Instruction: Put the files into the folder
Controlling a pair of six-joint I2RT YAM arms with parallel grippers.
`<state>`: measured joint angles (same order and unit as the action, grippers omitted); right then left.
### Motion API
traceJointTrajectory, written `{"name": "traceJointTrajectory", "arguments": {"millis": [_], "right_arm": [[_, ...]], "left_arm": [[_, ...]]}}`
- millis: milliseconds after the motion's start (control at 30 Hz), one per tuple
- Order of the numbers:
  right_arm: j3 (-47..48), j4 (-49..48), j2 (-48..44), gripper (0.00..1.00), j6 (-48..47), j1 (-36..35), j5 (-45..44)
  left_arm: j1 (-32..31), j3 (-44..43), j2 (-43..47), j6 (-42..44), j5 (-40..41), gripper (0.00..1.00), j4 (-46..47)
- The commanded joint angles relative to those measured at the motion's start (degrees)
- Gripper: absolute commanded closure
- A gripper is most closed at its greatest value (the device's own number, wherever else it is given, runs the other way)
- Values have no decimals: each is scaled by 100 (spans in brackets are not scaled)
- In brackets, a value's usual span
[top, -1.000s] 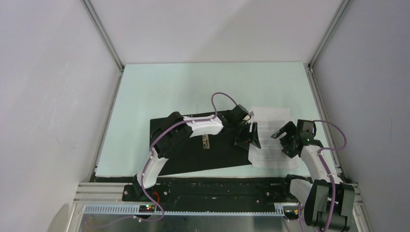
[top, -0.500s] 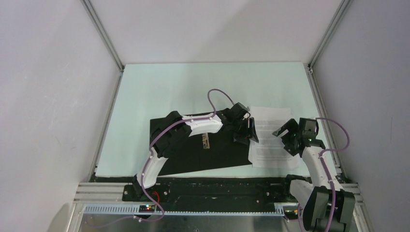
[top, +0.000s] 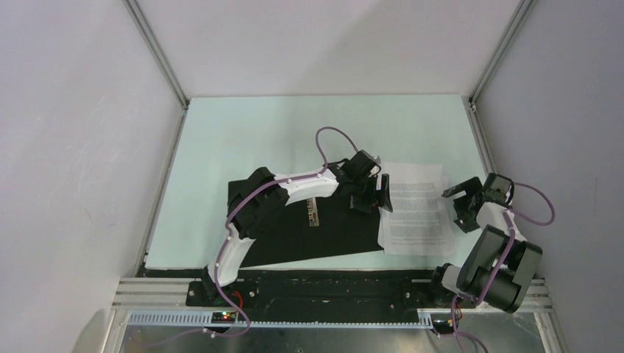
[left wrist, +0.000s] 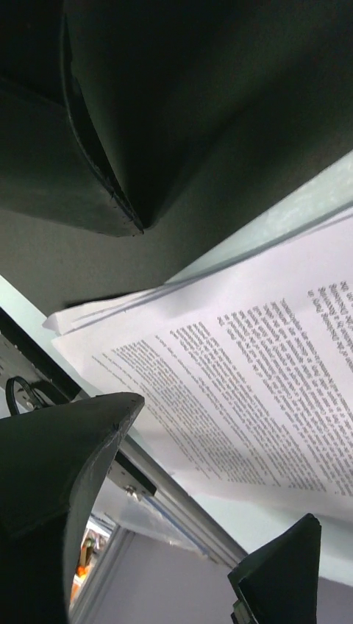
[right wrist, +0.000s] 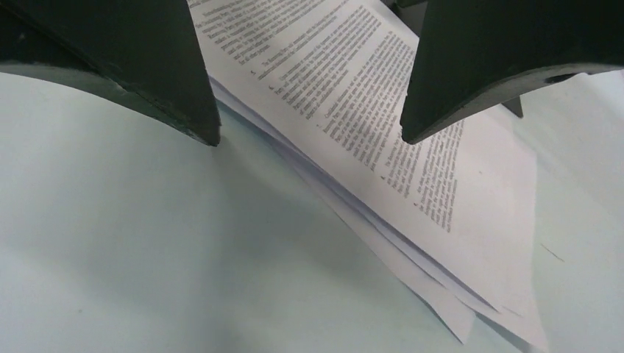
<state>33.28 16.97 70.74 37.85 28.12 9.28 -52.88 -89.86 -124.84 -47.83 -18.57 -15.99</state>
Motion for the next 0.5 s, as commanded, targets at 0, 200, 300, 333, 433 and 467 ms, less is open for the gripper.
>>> {"name": "traceJointTrajectory", "arguments": {"millis": [0,200,300,333,433,467], "right_arm": [[175,-166,376,0,-145,-65,175],[14,139,499,1,69,-643,-125],[-128,165,560,1,214,-1059,-87],[-223,122,574,0,326,-1136,7],[-331,104,572,1,503,-1638,74],[-342,164,524,0,577,-1842,34]], "left_arm": [[246,37,-186,829,585,14,-823],[368,160,-163,1196,412,13,-1011],[351,144,-156,1219,151,11,-1021],[337,162,-142,1210,143,10,-1021],[310,362,-50,1070,148,9,-1000],[307,429,-15,1037,230,8,-988]]}}
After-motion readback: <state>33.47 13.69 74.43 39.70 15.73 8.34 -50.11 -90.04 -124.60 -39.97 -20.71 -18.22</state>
